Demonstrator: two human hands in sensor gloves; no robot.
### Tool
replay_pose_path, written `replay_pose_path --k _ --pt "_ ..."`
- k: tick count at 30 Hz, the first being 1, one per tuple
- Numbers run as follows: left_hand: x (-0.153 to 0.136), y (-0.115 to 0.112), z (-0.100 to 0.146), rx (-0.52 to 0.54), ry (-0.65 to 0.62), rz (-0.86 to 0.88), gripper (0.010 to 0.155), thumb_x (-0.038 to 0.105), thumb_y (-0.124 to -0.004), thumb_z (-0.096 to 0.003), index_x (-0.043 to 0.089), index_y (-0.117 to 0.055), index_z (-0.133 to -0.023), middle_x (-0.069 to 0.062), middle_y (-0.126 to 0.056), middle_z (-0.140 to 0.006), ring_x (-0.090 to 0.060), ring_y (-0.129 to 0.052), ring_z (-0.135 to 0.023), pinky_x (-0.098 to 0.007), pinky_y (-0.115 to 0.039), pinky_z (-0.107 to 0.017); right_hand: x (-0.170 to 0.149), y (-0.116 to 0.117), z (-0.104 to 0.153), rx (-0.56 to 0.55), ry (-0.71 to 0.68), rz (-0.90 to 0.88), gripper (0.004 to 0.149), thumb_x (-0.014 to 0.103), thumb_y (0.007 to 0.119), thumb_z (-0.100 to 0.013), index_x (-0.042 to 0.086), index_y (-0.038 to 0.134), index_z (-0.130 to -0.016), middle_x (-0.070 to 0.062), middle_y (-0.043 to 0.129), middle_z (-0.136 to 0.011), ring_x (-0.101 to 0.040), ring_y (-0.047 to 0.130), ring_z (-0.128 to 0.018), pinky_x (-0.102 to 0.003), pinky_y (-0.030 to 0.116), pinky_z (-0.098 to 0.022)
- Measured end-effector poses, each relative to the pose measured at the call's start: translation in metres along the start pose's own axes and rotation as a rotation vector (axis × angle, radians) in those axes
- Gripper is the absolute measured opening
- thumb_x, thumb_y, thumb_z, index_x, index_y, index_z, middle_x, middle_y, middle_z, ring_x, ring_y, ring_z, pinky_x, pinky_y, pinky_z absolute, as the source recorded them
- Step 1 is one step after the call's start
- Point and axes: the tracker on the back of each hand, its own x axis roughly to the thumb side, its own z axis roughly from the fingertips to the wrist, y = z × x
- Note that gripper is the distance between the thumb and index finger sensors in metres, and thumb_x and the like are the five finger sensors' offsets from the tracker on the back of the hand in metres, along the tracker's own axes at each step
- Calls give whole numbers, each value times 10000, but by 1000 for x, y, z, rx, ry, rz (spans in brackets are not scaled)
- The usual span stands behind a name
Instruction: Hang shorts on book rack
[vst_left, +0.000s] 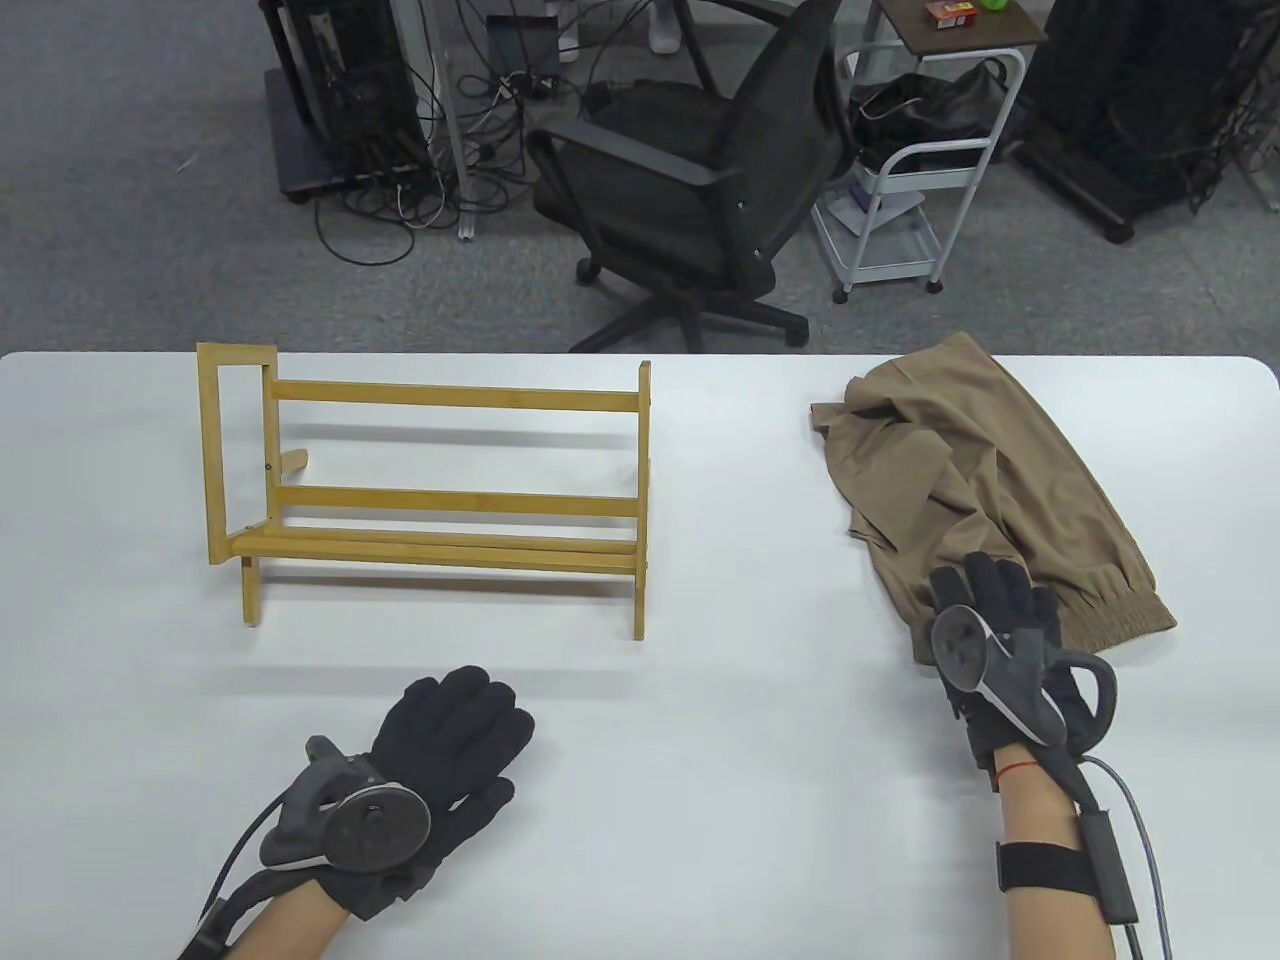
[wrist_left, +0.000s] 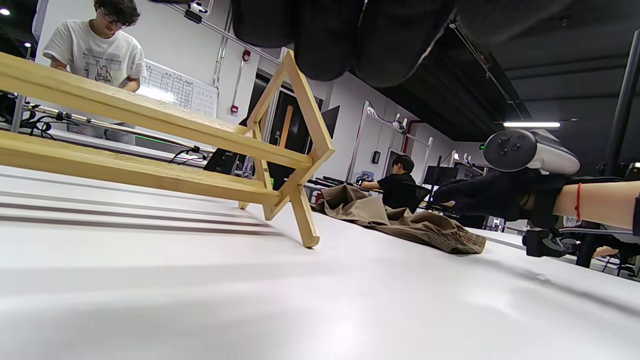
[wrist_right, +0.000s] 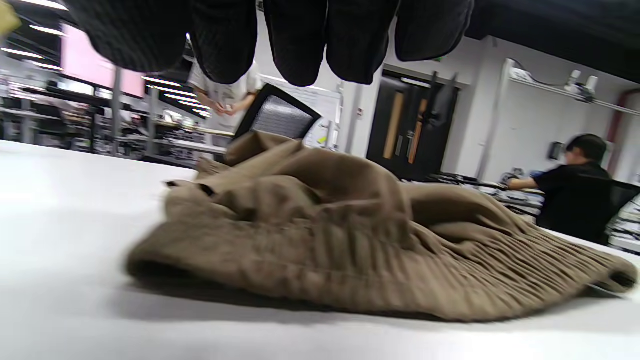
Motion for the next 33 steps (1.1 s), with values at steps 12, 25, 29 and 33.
replay_pose_path --k 12,25,29,33 --pt "-5 0 -4 -2 22 6 602 538 -633 -485 292 -706 -1029 -11 -666 -1129 -344 -575 -1095 -622 -480 -721 -44 46 -27 207 222 -35 672 662 640 -427 491 442 -1046 45 365 -1227 -300 397 -1161 -528 420 -851" --pt "-10 2 -5 0 42 27 603 539 -634 -485 290 -711 -1028 -13 -673 -1127 -345 -583 -1093 -623 -484 -719 -35 54 -36 359 203 -26 637 590 714 -437 495 506 -1031 1 517 -1192 -349 613 -1083 -486 643 -784" --pt "-11 2 -5 3 38 33 602 538 -634 -486 289 -711 -1028 -15 -673 -1127 -346 -583 -1093 -624 -485 -718 -24 49 -35 314 165 23 569 511 760 -448 483 592 -991 23 632 -1128 -274 736 -985 -417 720 -728" --pt "-11 2 -4 5 38 30 601 538 -634 -486 288 -711 -1027 -14 -676 -1126 -347 -583 -1093 -624 -487 -717 -14 44 -35 275 124 49 520 420 827 -448 471 667 -940 14 743 -1031 -206 857 -836 -353 798 -646"
